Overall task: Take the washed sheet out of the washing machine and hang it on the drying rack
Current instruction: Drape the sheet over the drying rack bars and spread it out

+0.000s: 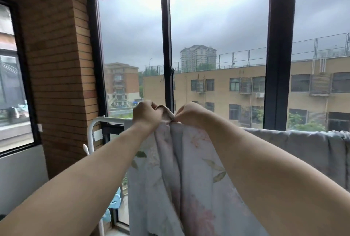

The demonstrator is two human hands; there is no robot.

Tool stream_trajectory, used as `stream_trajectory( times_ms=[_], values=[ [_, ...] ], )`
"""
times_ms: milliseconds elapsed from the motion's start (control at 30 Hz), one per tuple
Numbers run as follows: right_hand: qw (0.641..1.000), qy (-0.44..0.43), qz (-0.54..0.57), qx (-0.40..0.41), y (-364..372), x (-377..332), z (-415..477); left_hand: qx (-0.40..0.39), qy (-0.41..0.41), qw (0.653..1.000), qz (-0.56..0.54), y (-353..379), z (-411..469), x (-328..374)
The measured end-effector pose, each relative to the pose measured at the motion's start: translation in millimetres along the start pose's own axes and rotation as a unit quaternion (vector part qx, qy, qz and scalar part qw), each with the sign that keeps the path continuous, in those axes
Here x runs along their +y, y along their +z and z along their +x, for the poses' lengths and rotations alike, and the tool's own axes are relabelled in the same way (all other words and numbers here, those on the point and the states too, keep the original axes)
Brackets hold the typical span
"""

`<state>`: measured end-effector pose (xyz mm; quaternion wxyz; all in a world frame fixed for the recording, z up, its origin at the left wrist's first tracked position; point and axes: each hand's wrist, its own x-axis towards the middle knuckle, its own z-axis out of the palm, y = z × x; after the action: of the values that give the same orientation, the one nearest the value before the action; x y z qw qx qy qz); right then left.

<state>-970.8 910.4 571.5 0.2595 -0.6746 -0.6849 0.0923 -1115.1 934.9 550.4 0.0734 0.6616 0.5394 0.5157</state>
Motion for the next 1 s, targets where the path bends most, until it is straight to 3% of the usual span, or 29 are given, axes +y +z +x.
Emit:
stream_trajectory(
  times_ms=[67, 167, 367, 467, 567, 767, 900, 1000],
  values=[
    [0.999, -0.012, -0.005, 0.046, 13, -4, 9, 0.003, -0.004, 1.0, -0.019, -5, 5, -7],
    [0.999, -0.012, 0.002, 0.051, 24, -14, 17, 0.018, -0.006, 0.999, -0.033, -13, 13, -17],
    [0.967, -0.012, -0.211, 0.14, 39, -40, 37, -0.004, 0.027, 0.998, -0.054, -32, 34, -46],
    [0.973, 0.065, -0.195, 0.101, 49, -54, 53, -0.022, 0.021, 0.997, -0.077, -47, 52, -75],
    [0.972, 0.105, -0.158, 0.14, 59, -76, 76, -0.031, 0.002, 0.992, -0.123, -66, 76, -111],
    [0.969, 0.076, -0.022, 0.234, 88, -142, 124, -0.109, -0.083, 0.949, -0.285, -96, 111, -182],
    [0.97, 0.054, 0.042, 0.234, 111, -170, 155, -0.141, -0.098, 0.906, -0.387, -105, 115, -223],
    [0.975, 0.042, 0.031, 0.216, 122, -185, 173, -0.169, -0.133, 0.889, -0.404, -104, 118, -251]
  ],
)
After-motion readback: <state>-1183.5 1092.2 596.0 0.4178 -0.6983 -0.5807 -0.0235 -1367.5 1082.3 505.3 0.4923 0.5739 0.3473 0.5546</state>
